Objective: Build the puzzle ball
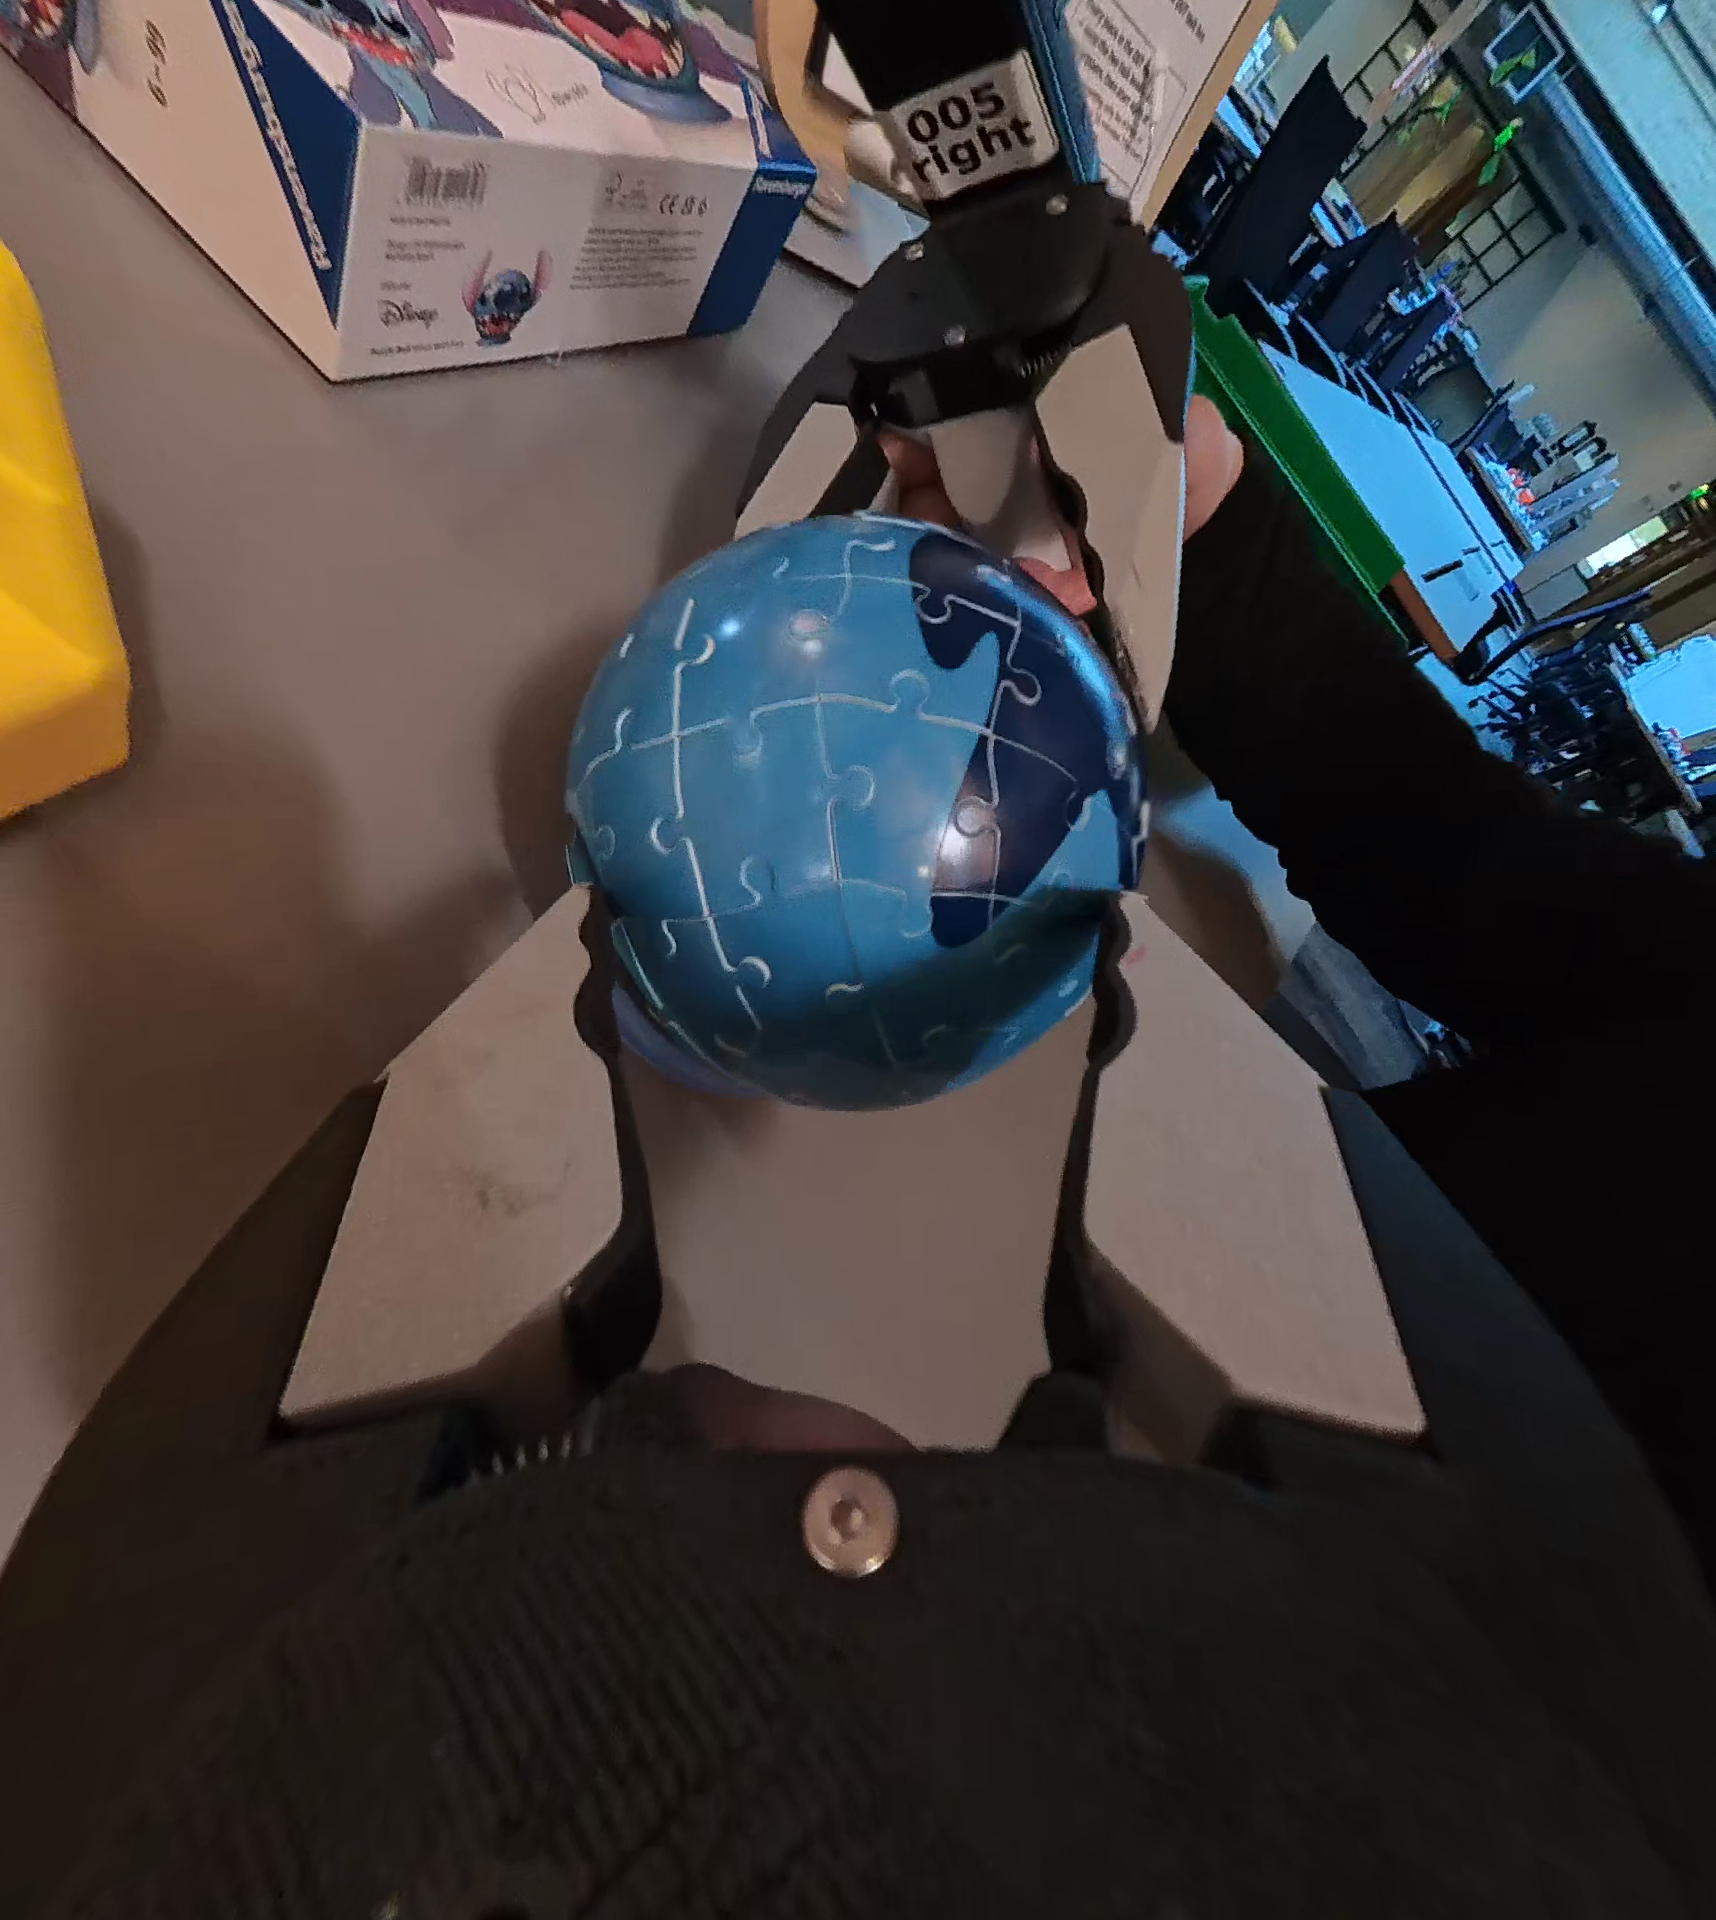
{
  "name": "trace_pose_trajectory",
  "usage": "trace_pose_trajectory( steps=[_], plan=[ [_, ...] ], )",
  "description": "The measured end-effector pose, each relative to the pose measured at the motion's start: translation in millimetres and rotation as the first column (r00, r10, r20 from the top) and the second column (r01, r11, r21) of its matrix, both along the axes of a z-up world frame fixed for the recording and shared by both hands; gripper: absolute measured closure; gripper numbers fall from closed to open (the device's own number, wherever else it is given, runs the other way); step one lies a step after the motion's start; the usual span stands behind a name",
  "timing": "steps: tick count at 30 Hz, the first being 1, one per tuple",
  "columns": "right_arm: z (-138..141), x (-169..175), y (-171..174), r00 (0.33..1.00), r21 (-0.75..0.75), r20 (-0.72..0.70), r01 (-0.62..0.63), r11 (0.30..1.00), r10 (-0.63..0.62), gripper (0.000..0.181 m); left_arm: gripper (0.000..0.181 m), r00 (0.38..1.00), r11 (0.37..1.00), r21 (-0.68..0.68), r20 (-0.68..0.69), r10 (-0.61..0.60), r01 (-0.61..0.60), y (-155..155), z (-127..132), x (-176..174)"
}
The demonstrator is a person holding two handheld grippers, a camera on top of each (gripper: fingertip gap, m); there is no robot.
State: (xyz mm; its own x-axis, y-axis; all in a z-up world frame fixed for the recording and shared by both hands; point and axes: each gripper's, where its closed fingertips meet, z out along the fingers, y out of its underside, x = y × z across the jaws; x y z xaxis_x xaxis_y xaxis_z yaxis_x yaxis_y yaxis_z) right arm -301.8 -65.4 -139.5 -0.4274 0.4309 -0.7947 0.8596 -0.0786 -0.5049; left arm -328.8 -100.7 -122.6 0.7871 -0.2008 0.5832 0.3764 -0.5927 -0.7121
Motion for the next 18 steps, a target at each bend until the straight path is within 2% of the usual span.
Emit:
trace_pose_trajectory(
  steps=[3, 7, 12, 18],
  plan=[
    [0.4, -2.5, 0.5, 0.999, 0.037, -0.031, 0.014, 0.999, -0.013, 0.065, 0.091, 1.0, 1.0, 0.023, -0.016, -0.002, 0.003, 4.5, 3.8, -3.8],
    [10.2, -10.7, 6.5, 0.995, 0.008, -0.074, 0.071, 0.997, -0.07, 0.068, 0.098, 1.0, 0.998, 0.061, -0.017, -0.001, 0.002, 8.2, 9.0, -7.3],
    [15.4, -20.4, 11.0, 0.985, -0.015, -0.122, 0.119, 0.993, -0.12, 0.082, 0.093, 1.0, 0.997, 0.075, 0.002, -0.001, 0.001, 11.0, 7.3, -6.5],
    [12.9, -27.7, 18.2, 0.982, -0.069, -0.098, 0.157, 0.985, -0.163, 0.074, 0.091, 0.999, 0.996, 0.081, 0.039, 0.018, -0.021, 14.8, 7.9, -13.1]
  ],
)
